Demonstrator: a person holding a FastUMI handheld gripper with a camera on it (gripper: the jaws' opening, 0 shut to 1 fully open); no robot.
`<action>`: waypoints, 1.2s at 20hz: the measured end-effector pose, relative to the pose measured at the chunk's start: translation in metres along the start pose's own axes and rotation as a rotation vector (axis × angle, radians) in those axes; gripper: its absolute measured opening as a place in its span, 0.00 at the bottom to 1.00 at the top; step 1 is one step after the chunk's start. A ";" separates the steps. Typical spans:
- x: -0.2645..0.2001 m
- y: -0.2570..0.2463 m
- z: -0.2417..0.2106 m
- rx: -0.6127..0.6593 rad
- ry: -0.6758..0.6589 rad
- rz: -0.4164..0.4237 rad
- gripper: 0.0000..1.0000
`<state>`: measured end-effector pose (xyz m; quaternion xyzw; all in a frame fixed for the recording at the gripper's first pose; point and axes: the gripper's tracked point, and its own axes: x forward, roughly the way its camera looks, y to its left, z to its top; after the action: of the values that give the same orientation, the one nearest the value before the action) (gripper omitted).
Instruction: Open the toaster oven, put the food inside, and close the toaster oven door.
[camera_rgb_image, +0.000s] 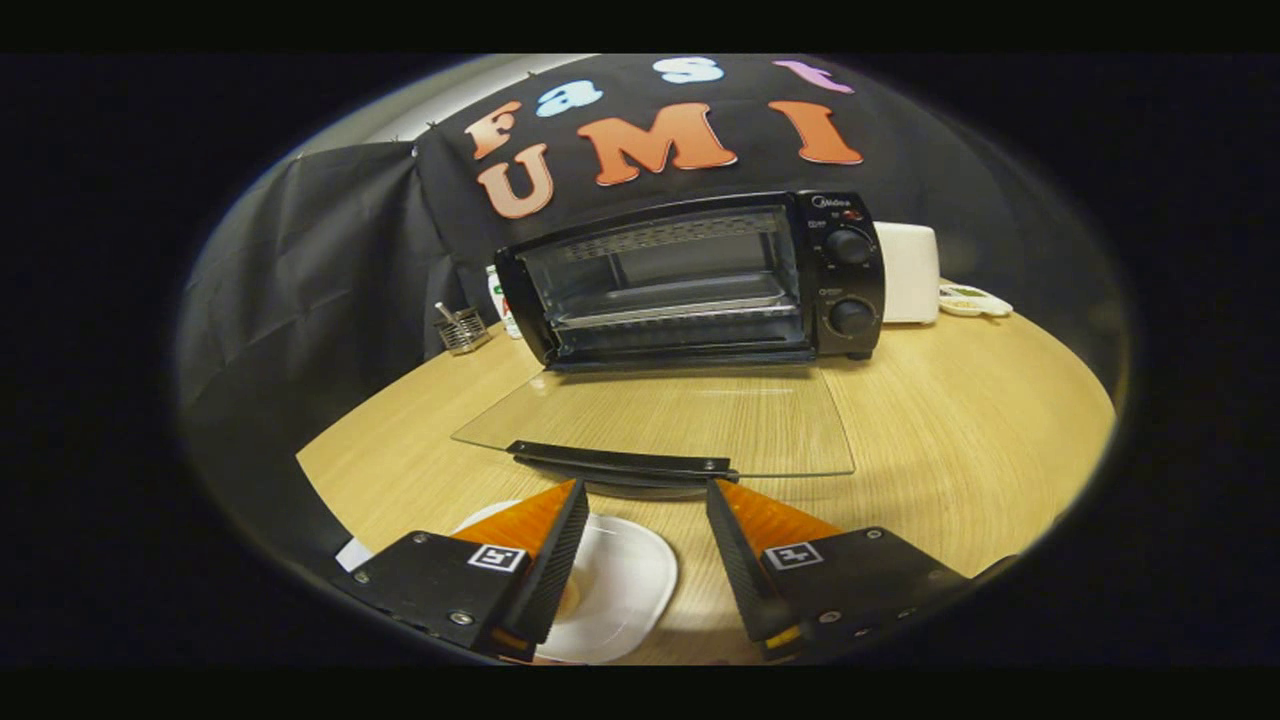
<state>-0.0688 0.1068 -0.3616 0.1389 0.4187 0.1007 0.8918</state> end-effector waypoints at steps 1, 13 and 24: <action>-0.001 0.001 -0.001 0.005 0.004 0.005 0.72; -0.050 0.034 0.010 -0.088 -0.088 0.118 0.91; -0.054 0.054 -0.035 -0.186 0.047 0.151 0.99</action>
<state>-0.1330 0.1468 -0.3259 0.0841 0.4166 0.2093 0.8807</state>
